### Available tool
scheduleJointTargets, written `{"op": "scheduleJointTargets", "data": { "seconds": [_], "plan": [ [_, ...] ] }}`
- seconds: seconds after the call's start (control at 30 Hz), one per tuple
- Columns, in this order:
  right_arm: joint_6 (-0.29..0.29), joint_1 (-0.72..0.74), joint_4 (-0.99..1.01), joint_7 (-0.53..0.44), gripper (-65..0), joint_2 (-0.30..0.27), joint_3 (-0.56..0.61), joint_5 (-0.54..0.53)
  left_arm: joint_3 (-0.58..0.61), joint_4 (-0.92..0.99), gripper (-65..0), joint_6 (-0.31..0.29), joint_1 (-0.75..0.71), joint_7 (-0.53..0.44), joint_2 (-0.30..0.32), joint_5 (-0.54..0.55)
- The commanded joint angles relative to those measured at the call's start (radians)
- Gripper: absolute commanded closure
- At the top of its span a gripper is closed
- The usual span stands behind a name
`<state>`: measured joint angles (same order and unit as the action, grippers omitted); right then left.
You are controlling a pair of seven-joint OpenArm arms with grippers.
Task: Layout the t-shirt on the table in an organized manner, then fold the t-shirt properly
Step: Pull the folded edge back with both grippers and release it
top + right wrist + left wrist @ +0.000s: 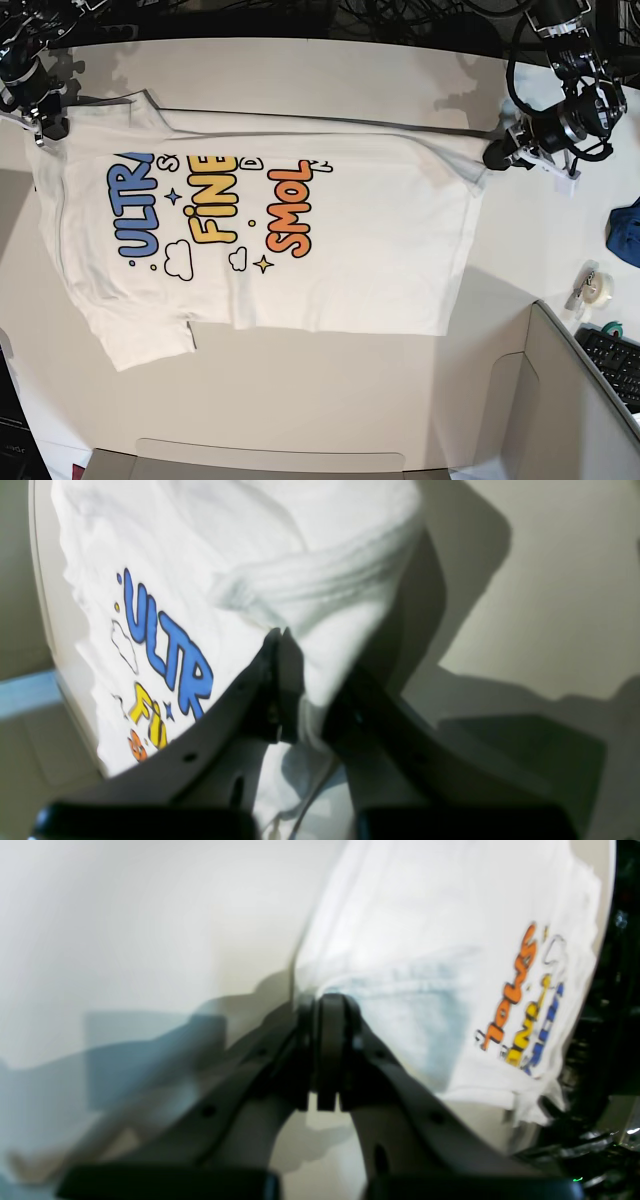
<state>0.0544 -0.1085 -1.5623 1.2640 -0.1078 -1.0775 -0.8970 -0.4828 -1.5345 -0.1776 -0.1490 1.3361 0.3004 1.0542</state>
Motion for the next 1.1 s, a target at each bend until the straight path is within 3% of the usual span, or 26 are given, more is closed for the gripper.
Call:
{"op": "scheduleJointTargets", "data": {
  "seconds": [0.0, 0.33, 0.9, 1.07],
  "plan": [
    [0.002, -0.023, -0.022, -0.013, 0.0, -0.034, -0.007, -0.029, -0.007, -0.048, 0.0, 0.01, -0.019, 0.006, 0.021, 0.028],
    [0.002, -0.191, -0.022, -0.013, 0.0, -0.046, -0.014, -0.173, -0.064, -0.222, 0.0, 0.01, -0.203, -0.004, 0.016, 0.028],
    [0.002, -0.221, -0.02, -0.011, 0.0, -0.045, -0.01, -0.178, -0.11, -0.251, 0.0, 0.006, -0.255, -0.002, 0.006, 0.022],
    [0.002, -0.216, -0.02, 0.041, 0.0, -0.045, -0.013, -0.179, -0.11, -0.251, -2.3, 0.006, -0.255, -0.002, 0.006, 0.024]
  ]
}}
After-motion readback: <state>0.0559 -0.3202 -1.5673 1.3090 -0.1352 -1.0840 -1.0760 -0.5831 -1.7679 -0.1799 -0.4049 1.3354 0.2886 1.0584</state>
